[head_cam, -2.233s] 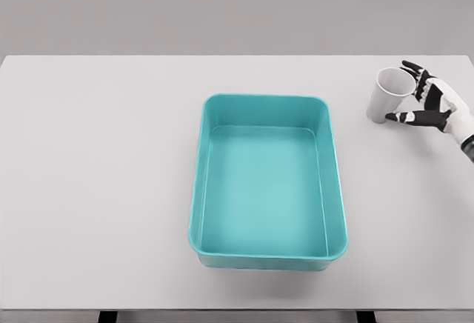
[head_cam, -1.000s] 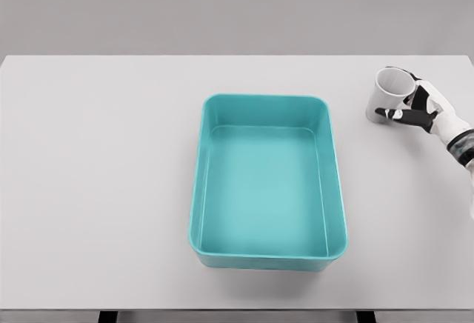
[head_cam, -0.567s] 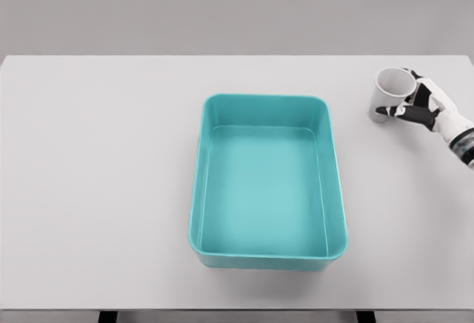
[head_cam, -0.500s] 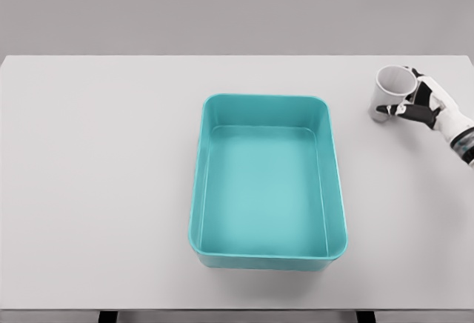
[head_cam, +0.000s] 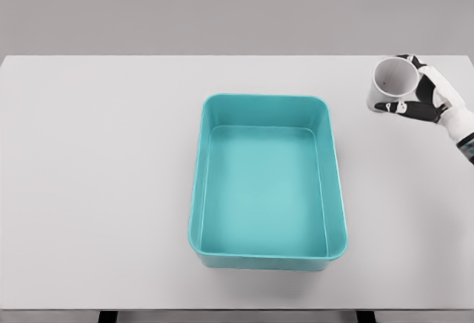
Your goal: Put the paper cup into the basket with your right arm
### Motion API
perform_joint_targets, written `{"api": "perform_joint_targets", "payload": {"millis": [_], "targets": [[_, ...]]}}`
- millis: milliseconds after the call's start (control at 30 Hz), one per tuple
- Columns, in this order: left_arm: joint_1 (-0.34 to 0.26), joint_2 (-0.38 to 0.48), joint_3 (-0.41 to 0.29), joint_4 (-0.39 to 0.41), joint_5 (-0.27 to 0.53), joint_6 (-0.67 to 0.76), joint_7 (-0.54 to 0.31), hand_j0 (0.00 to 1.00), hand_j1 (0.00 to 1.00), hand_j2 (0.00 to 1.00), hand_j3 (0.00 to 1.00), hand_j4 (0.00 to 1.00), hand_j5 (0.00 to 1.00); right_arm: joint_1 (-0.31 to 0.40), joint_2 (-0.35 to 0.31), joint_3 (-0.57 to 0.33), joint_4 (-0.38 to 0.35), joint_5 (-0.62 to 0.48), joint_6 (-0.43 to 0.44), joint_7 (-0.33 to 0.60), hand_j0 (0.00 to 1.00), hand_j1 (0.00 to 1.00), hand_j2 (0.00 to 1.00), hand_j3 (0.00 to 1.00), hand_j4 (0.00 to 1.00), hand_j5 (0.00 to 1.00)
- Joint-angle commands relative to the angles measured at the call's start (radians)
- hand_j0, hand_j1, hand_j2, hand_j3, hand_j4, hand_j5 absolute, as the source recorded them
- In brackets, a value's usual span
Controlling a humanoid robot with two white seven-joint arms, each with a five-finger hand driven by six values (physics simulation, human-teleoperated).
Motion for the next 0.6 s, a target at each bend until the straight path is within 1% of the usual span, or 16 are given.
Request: {"api": "perform_joint_targets", "payload": {"millis": [0,167,267,367,500,567], "targets": [[0.000,0.000,0.000,0.000,0.000,-0.001,0.000,1.00,1.00,1.00,1.00,1.00,1.00,0.002,-0.007,-0.019,-0.098,-0.011,0.001,0.000,0.46,0.46,0.46,0.46,0.46,0.46],[0.000,0.000,0.000,0.000,0.000,-0.001,0.000,1.00,1.00,1.00,1.00,1.00,1.00,0.040,-0.012,-0.036,-0.225,-0.011,-0.002,0.000,0.46,0.46,0.46,0.46,0.46,0.46],[0.000,0.000,0.000,0.000,0.000,0.001,0.000,1.00,1.00,1.00,1.00,1.00,1.00,0.069,-0.010,-0.036,-0.330,-0.009,-0.020,0.000,0.47,0.47,0.47,0.47,0.47,0.47],[0.000,0.000,0.000,0.000,0.000,-0.001,0.000,1.00,1.00,1.00,1.00,1.00,1.00,0.087,-0.010,-0.035,-0.396,-0.008,-0.023,0.000,0.47,0.47,0.47,0.47,0.47,0.47],[0.000,0.000,0.000,0.000,0.000,-0.001,0.000,1.00,1.00,1.00,1.00,1.00,1.00,0.126,-0.010,-0.028,-0.517,0.000,-0.041,0.000,0.46,0.46,0.46,0.46,0.46,0.46],[0.000,0.000,0.000,0.000,0.000,-0.001,0.000,1.00,1.00,1.00,1.00,1.00,1.00,0.147,-0.010,-0.025,-0.604,0.038,-0.074,0.000,0.46,0.46,0.46,0.46,0.46,0.46]]}}
